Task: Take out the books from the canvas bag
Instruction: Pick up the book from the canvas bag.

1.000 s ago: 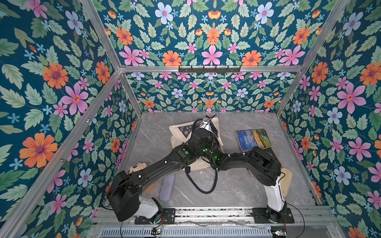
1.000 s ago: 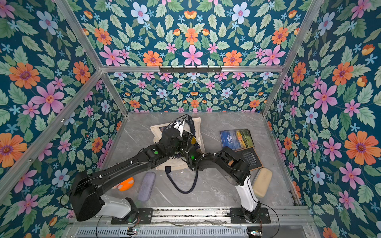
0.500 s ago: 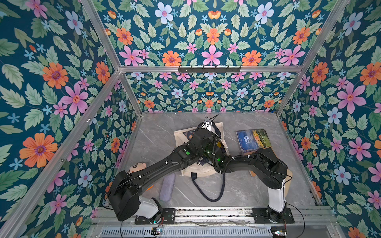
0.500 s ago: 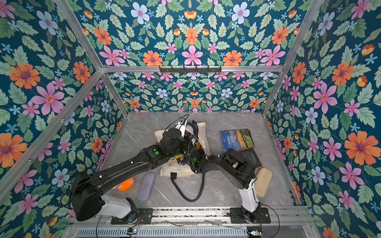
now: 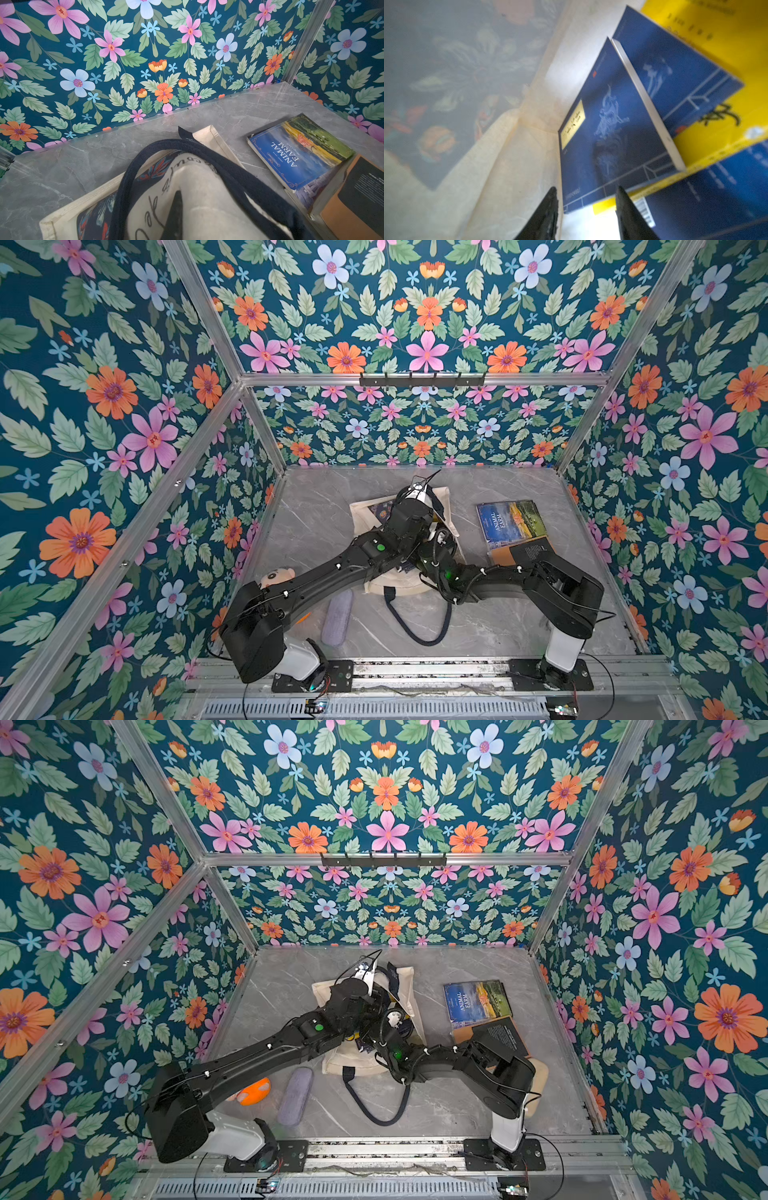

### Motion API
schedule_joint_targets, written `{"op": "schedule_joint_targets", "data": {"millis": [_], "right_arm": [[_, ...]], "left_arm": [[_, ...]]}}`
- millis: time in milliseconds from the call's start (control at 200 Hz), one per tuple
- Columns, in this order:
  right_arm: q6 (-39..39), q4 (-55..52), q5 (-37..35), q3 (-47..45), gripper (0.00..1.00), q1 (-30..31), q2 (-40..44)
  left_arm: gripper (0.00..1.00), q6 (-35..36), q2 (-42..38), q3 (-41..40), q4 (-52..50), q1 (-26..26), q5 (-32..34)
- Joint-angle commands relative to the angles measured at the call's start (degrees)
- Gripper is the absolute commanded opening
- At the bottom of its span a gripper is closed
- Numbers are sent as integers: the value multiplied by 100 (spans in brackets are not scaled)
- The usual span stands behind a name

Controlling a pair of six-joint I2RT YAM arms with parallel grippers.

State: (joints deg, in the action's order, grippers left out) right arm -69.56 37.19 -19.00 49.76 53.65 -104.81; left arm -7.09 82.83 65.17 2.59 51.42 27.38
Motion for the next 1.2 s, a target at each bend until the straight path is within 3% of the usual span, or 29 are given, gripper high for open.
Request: {"op": "schedule_joint_targets", "data": {"millis": [0,535,700,1195], "right_arm": [[-251,151,15,14,40,-22,-149],[-485,-115,131,688,38,-148,-818],[-550,-57,317,867,31,-369,-1058],[239,-186,151,1585,27,-461,-1148]], "left_arm": [[0,-76,-11,44,208,-13,208],[0,-90,25,51,172,-14,167],[0,-97,43,64,161,-15,134],[0,-108,95,88,112,-17,-9]]}}
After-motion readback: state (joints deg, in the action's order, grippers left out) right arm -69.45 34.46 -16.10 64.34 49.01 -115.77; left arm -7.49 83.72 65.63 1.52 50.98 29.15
